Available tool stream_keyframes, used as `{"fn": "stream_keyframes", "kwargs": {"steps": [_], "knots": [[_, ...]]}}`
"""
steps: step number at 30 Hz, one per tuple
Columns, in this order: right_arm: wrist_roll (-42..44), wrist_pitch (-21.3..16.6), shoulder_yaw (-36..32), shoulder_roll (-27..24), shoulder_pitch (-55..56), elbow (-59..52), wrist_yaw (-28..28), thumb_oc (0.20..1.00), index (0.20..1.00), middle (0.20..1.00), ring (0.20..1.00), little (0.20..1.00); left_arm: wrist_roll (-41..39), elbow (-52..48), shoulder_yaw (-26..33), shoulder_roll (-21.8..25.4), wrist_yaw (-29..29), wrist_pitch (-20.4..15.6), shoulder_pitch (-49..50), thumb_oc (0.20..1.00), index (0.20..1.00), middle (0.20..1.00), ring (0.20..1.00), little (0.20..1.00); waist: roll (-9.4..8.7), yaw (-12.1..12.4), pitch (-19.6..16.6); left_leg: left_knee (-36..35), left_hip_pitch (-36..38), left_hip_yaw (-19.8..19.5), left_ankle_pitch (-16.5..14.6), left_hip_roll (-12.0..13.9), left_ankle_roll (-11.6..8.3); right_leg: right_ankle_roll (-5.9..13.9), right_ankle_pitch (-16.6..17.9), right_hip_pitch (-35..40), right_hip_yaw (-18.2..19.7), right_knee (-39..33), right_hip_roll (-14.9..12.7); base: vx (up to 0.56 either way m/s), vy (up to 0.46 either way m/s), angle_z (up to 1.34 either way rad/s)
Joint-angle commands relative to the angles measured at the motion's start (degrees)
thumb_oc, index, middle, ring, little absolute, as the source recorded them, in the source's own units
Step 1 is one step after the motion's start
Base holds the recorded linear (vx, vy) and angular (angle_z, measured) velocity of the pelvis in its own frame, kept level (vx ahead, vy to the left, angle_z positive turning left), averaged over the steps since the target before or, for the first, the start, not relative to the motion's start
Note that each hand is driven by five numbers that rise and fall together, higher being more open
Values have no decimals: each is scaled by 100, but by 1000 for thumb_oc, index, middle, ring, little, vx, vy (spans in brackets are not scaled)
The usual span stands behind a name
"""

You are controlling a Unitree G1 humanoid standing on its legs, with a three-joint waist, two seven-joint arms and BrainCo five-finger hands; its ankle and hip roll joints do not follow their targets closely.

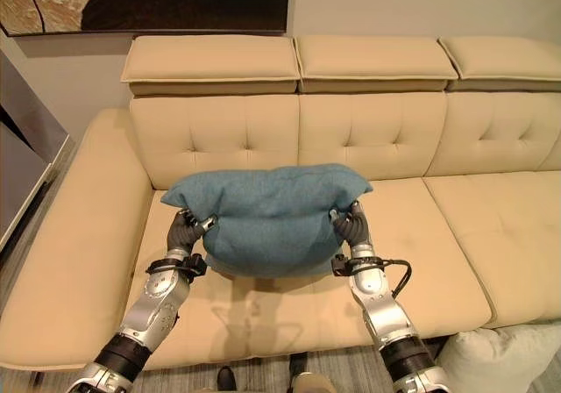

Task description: Pick up all the scattered cushions and arrange them neatly on the sofa.

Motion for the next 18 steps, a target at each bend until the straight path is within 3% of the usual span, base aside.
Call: {"fn": "stream_keyframes", "kwargs": {"steps": [1, 5, 18], "knots": [[-147, -628, 208, 166, -1277, -412, -138, 200, 200, 200, 200, 200, 420, -442, -366, -183, 8, -745, -1473, 200, 200, 200, 200, 200, -106, 53, 320, 308, -191, 56, -79, 139, -343, 554, -354, 278, -262, 156, -307, -102, -18, 4], [-171, -580, 464, -70, -2453, -77, -376, 200, 200, 200, 200, 200, 399, -167, -451, -25, 342, -893, -2487, 200, 200, 200, 200, 200, -109, 117, 636, 598, -856, -65, 7, 178, -355, 487, -298, -386, -259, 456, -333, -185, -47, 9], [85, -627, 1015, -248, -4662, 999, -627, 200, 200, 200, 200, 200, 496, 935, -603, 273, 831, -1059, -4516, 200, 200, 200, 200, 200, -132, 213, 694, 750, -2003, -366, 275, 270, -442, 430, -270, -1617, -317, 825, -330, -15, -40, 5]]}}
